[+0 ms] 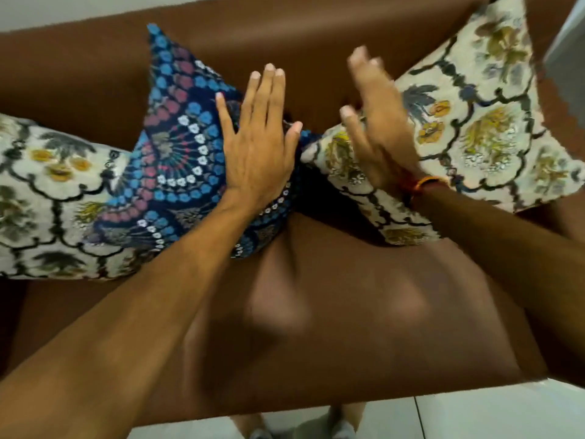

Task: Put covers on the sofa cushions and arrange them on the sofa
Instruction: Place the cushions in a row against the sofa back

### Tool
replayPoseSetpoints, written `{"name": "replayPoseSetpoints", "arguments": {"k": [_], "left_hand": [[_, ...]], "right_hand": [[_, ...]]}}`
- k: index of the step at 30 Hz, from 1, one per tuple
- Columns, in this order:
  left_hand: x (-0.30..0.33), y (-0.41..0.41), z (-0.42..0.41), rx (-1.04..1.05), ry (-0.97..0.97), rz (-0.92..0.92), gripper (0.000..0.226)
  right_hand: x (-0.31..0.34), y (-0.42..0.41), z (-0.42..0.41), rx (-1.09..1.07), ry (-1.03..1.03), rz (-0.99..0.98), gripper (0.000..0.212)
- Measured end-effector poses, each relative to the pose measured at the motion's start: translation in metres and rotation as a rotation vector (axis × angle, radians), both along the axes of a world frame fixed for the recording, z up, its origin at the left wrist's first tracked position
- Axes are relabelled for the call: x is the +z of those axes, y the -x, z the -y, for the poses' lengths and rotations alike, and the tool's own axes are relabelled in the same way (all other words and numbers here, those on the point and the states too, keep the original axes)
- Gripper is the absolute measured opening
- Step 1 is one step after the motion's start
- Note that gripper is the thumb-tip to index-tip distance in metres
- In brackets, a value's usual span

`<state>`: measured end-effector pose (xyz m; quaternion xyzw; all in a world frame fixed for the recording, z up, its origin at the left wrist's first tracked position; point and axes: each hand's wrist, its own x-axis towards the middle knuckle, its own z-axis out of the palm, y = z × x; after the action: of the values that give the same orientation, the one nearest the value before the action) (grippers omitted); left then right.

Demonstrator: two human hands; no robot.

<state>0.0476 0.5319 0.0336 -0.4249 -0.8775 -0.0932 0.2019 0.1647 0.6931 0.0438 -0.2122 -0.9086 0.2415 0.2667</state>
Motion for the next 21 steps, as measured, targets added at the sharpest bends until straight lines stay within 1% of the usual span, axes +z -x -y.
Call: {"name": "replayPoseSetpoints", "arguments": {"k": [1, 3, 5, 6, 7, 8, 9, 10, 11, 13, 16, 18, 21], "left_hand": [[0.003, 0.011, 0.016, 0.035, -0.012, -0.007, 0.07], [0.014, 0.039, 0.047, 0.113, 0.007, -0.026, 0.083], [0.023, 0.06, 0.066, 0.215, 0.014, 0.011, 0.103], [0.027, 0.066, 0.069, 0.267, -0.02, 0.092, 0.115], [0.028, 0.072, 0.072, 0.317, -0.101, 0.222, 0.126], [0.03, 0.075, 0.073, 0.359, -0.197, 0.368, 0.133], [0.031, 0.078, 0.074, 0.375, -0.277, 0.495, 0.132], [0.032, 0.08, 0.078, 0.375, -0.316, 0.568, 0.123], [0.033, 0.079, 0.082, 0.363, -0.328, 0.567, 0.107], [0.037, 0.067, 0.094, 0.325, -0.378, 0.532, 0.077], [0.054, 0.033, 0.119, 0.228, -0.502, 0.507, 0.046], [0.065, 0.012, 0.133, 0.155, -0.557, 0.492, 0.034], [0.089, -0.007, 0.15, 0.054, -0.682, 0.435, 0.03]], "right_hand": [[-0.006, 0.009, 0.018, 0.085, -0.036, 0.036, 0.065], [-0.013, 0.028, 0.059, 0.273, -0.027, 0.117, 0.064], [-0.024, 0.044, 0.094, 0.328, 0.075, 0.191, 0.065], [-0.032, 0.046, 0.103, 0.302, 0.14, 0.2, 0.066], [-0.037, 0.049, 0.105, 0.25, 0.197, 0.19, 0.066], [-0.041, 0.05, 0.104, 0.178, 0.261, 0.171, 0.066], [-0.044, 0.048, 0.106, 0.094, 0.324, 0.158, 0.066], [-0.048, 0.046, 0.109, 0.017, 0.37, 0.151, 0.066], [-0.052, 0.042, 0.108, -0.042, 0.406, 0.141, 0.066], [-0.053, 0.037, 0.103, -0.094, 0.431, 0.15, 0.066], [-0.045, 0.036, 0.102, -0.118, 0.442, 0.176, 0.064], [-0.041, 0.037, 0.099, -0.154, 0.487, 0.15, 0.061], [-0.036, 0.039, 0.094, -0.18, 0.529, 0.082, 0.057]]}}
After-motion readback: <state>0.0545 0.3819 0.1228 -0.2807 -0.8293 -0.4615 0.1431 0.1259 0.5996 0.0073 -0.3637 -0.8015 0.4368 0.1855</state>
